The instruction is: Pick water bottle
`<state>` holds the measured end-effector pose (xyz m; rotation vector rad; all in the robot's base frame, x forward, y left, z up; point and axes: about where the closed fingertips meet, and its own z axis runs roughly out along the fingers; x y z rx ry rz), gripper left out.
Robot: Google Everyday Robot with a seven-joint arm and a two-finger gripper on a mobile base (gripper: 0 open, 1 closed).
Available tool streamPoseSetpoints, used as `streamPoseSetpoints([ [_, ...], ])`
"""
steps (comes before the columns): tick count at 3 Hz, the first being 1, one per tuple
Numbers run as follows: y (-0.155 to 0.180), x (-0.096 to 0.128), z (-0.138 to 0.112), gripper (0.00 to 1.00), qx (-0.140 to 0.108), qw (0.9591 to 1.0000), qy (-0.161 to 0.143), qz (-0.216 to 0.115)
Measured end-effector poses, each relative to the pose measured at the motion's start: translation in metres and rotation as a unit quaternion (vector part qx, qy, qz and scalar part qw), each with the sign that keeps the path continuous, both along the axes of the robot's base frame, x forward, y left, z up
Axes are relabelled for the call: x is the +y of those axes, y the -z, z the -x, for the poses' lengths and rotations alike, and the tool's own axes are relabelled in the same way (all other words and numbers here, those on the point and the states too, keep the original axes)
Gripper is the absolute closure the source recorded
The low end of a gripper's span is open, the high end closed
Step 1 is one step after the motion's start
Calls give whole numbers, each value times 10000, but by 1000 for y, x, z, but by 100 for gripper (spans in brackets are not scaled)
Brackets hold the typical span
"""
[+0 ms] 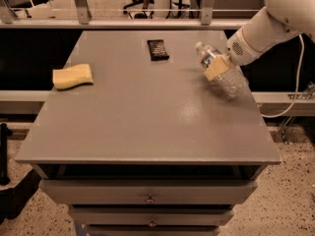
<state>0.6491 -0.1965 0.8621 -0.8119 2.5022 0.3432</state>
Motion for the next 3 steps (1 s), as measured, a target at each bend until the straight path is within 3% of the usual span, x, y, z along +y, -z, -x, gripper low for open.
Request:
streamPoseSetpoints([
  [1,-59,22,-31,100,-1100,9871,-582,-1002],
  [2,-99,39,-40,100,-1828,9589,-1078,-1884],
  [3,-105,48,-39,100,-1884,9543,-1187,-1991],
])
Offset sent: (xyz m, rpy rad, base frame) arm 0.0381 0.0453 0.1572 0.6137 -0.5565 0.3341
